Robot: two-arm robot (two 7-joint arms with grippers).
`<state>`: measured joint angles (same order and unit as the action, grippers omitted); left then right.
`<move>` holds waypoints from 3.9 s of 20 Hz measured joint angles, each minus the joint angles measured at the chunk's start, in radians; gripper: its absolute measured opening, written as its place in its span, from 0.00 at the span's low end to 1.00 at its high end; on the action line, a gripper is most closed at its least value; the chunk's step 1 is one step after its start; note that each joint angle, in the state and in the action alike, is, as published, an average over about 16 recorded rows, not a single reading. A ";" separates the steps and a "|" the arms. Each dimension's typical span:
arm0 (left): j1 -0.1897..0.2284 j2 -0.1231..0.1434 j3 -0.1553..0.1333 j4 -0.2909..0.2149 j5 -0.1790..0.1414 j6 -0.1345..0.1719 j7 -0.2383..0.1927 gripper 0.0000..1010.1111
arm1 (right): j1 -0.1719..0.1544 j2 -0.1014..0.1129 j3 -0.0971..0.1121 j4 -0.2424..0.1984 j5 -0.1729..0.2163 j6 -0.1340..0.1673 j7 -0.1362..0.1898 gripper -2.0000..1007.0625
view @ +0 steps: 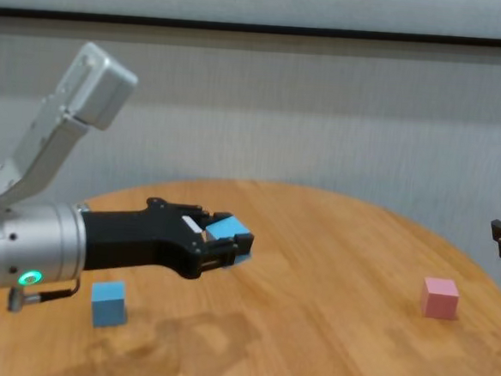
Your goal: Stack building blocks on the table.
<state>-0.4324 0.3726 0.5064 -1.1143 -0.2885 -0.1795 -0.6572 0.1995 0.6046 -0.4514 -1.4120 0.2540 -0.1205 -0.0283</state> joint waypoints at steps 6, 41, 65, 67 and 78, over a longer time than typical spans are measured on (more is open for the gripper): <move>-0.070 -0.059 0.026 0.103 0.019 -0.008 -0.011 0.39 | 0.000 0.000 0.000 0.000 0.000 0.000 0.000 1.00; -0.267 -0.237 0.046 0.531 0.091 -0.088 -0.037 0.39 | 0.000 0.000 0.000 0.000 0.000 0.000 0.000 1.00; -0.296 -0.250 0.007 0.590 0.132 -0.092 -0.042 0.61 | 0.000 0.000 0.000 0.000 0.000 0.000 0.000 1.00; -0.282 -0.239 0.000 0.554 0.128 -0.080 -0.043 0.67 | 0.000 0.000 0.000 0.000 0.000 0.000 0.000 1.00; -0.157 -0.119 -0.050 0.265 0.067 0.001 -0.044 0.95 | 0.000 0.000 0.000 0.000 0.000 0.000 0.000 1.00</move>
<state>-0.5895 0.2539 0.4565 -0.8491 -0.2217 -0.1785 -0.7015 0.1995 0.6046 -0.4514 -1.4121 0.2540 -0.1205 -0.0283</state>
